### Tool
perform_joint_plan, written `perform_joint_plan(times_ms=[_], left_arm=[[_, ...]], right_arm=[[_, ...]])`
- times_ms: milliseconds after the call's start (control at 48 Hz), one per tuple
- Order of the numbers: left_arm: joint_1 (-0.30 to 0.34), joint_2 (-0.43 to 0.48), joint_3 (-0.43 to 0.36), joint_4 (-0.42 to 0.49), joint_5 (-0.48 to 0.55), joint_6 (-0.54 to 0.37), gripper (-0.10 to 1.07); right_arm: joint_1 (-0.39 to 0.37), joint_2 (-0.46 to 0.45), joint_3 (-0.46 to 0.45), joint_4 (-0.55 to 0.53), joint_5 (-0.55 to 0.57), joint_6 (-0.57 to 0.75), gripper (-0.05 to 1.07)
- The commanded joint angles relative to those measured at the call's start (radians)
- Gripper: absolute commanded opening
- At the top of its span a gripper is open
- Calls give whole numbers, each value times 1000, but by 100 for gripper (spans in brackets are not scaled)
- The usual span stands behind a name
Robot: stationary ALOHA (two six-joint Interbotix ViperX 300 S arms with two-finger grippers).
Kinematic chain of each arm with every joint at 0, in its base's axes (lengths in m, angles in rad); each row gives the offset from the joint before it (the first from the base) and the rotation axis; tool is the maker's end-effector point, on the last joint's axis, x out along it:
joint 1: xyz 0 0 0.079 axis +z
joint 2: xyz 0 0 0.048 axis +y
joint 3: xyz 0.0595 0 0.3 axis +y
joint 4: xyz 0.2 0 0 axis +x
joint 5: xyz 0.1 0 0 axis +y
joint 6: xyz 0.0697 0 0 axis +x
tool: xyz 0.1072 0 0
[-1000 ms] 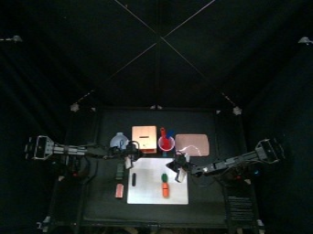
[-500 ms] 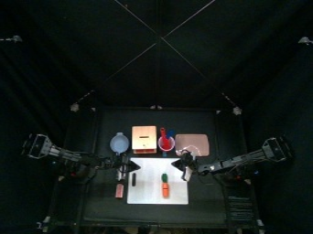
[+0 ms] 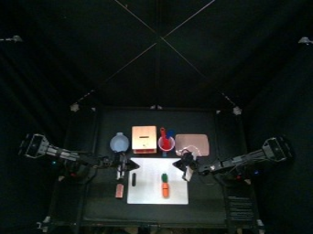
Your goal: Grab knife handle
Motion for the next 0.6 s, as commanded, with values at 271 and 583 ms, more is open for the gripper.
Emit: perform_joint_plan(times_ms=[271,583], left_arm=[[23,-3,-25,48,-5,2,52],[41,-3,-32,63,-9,0,52]], right_arm=[[-3,-11,-34,78,2,-6,23],[-35,11,-51,123,6,-9,25]])
